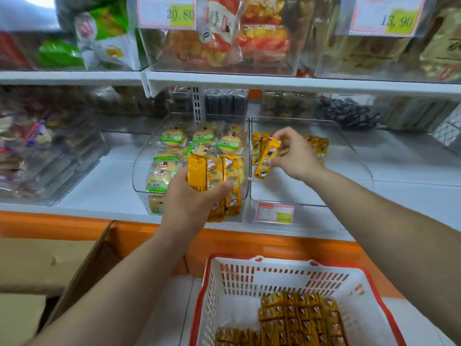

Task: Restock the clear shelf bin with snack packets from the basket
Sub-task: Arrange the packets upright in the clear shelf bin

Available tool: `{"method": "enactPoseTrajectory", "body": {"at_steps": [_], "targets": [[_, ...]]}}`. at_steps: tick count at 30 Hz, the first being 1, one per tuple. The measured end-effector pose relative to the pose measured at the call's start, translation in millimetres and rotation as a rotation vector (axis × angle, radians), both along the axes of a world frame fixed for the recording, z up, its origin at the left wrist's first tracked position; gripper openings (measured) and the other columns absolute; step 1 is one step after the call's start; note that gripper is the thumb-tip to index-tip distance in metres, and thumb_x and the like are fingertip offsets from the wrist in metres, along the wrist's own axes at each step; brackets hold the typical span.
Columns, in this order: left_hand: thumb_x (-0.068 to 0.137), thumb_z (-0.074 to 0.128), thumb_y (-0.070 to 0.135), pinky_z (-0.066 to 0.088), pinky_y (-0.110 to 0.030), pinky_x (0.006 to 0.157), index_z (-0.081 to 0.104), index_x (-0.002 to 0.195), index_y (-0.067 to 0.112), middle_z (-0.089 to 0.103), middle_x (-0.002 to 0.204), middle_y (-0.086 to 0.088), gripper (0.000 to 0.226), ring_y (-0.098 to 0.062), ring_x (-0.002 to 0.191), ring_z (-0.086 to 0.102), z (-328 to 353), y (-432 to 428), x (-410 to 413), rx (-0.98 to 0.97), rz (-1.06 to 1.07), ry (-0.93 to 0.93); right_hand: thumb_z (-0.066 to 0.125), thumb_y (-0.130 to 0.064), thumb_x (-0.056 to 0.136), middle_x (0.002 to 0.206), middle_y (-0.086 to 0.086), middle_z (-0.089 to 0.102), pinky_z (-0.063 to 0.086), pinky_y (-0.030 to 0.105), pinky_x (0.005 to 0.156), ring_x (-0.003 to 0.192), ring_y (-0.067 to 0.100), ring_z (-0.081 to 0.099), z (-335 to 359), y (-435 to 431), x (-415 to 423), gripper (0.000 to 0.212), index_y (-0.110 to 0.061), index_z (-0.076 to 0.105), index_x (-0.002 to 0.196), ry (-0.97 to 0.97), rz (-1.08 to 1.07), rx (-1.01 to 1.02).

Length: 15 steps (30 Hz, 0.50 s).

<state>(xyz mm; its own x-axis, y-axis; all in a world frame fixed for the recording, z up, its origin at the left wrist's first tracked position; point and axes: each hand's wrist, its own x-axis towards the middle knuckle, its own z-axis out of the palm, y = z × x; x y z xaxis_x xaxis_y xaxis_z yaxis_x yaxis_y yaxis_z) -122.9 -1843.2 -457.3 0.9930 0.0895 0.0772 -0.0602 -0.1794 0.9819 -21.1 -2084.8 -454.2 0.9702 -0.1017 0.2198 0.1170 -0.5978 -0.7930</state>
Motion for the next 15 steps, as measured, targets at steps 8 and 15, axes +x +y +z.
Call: {"method": "enactPoseTrajectory", "body": {"at_steps": [8, 15], "targets": [[0.074, 0.088, 0.036, 0.064, -0.029, 0.067, 0.067, 0.110, 0.029, 0.079, 0.092, 0.011, 0.042, -0.008, 0.083, 0.077, -10.6, 6.4, 22.6, -0.043, -0.008, 0.012, 0.083, -0.010, 0.075, 0.096, 0.004, 0.062, 0.052, 0.034, 0.078, 0.092, 0.027, 0.063, -34.4, 4.9, 98.0, 0.052, -0.022, 0.057, 0.119, 0.089, -0.044, -0.434], [0.072, 0.089, 0.040, 0.058, -0.017, 0.058, 0.069, 0.101, 0.032, 0.078, 0.086, 0.017, 0.036, -0.002, 0.078, 0.076, -15.0, 4.7, 30.4, -0.033, -0.003, 0.006, 0.073, -0.025, 0.084, 0.119, 0.010, 0.063, 0.045, 0.034, 0.073, 0.106, 0.034, 0.062, -43.6, 3.7, 109.2, 0.053, -0.029, 0.053, 0.133, -0.011, -0.085, -0.809]]}}
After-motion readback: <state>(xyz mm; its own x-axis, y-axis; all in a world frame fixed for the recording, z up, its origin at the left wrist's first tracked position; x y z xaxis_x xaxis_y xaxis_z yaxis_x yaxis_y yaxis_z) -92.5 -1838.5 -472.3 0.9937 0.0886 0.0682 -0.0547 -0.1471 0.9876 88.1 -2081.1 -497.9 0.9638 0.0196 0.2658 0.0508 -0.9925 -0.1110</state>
